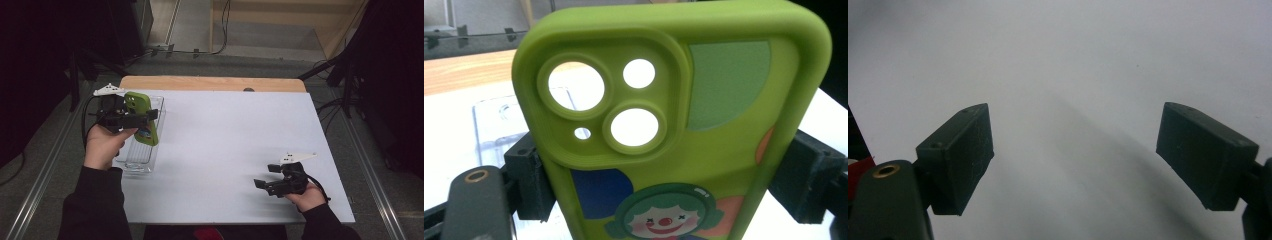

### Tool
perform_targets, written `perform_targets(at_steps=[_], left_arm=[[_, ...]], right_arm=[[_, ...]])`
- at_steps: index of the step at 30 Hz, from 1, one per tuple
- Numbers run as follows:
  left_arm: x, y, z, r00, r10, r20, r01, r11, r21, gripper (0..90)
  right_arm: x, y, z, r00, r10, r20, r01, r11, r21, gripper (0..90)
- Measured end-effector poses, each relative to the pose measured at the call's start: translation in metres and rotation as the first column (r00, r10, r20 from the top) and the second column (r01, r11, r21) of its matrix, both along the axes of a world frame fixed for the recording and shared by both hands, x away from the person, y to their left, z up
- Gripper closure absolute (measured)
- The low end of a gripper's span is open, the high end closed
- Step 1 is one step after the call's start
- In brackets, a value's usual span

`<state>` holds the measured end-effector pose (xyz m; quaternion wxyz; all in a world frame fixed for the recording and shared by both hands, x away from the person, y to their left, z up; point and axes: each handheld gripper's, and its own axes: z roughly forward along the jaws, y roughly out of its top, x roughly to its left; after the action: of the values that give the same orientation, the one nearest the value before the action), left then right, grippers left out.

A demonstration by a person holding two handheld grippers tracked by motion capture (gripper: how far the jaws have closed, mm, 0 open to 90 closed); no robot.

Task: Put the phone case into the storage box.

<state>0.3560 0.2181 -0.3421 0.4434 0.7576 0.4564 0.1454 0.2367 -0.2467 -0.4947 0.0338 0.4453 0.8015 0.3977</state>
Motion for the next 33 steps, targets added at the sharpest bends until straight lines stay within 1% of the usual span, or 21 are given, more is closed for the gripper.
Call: perform_targets(at_steps=[5, 7, 10, 13, 15, 21, 28, 29, 31, 33], left_arm=[[0.003, 0.005, -0.004, 0.9992, 0.039, -0.001, -0.039, 0.9992, 0.012, 15.9], [0.005, 0.007, -0.005, 0.9985, 0.055, -0.001, -0.055, 0.9984, 0.007, 15.9], [0.006, 0.01, -0.008, 0.9965, 0.083, 0.009, -0.083, 0.9965, 0.004, 15.9], [0.008, 0.012, -0.01, 0.9947, 0.102, 0.015, -0.102, 0.9946, 0.016, 15.9], [0.009, 0.013, -0.011, 0.993, 0.116, 0.022, -0.117, 0.993, 0.016, 15.9], [0.012, 0.011, -0.017, 0.99, 0.138, 0.03, -0.138, 0.9901, 0.023, 15.9], [0.022, 0.01, -0.024, 0.9891, 0.147, 0.011, -0.147, 0.9883, 0.041, 15.9], [0.024, 0.01, -0.024, 0.9896, 0.144, 0.001, -0.144, 0.989, 0.036, 15.9], [0.028, 0.01, -0.023, 0.9898, 0.142, -0.005, -0.142, 0.9894, 0.032, 15.9], [0.034, 0.01, -0.022, 0.9893, 0.145, -0.007, -0.145, 0.9884, 0.045, 15.9]], right_arm=[[0.0, 0.0, 0.0, 1.0, 0.003, -0.001, -0.003, 1.0, 0.0, 13.5], [0.0, 0.0, 0.0, 1.0, 0.002, -0.001, -0.002, 1.0, 0.003, 13.6], [0.0, 0.0, 0.001, 1.0, 0.001, 0.003, -0.001, 1.0, 0.004, 13.5], [0.0, 0.0, 0.0, 1.0, 0.003, 0.004, -0.003, 1.0, 0.004, 13.6], [0.0, 0.001, 0.0, 1.0, 0.003, 0.002, -0.003, 1.0, 0.003, 13.6], [0.0, 0.001, 0.0, 1.0, -0.001, 0.002, 0.001, 1.0, 0.003, 13.6], [0.0, 0.001, 0.001, 1.0, -0.003, 0.005, 0.003, 1.0, 0.009, 13.6], [0.0, 0.002, 0.001, 1.0, -0.003, 0.004, 0.003, 1.0, 0.009, 13.6], [0.0, 0.002, 0.001, 1.0, -0.006, 0.006, 0.006, 1.0, 0.007, 13.6], [0.0, 0.002, 0.002, 0.9999, -0.006, 0.01, 0.006, 0.9999, 0.011, 13.6]])
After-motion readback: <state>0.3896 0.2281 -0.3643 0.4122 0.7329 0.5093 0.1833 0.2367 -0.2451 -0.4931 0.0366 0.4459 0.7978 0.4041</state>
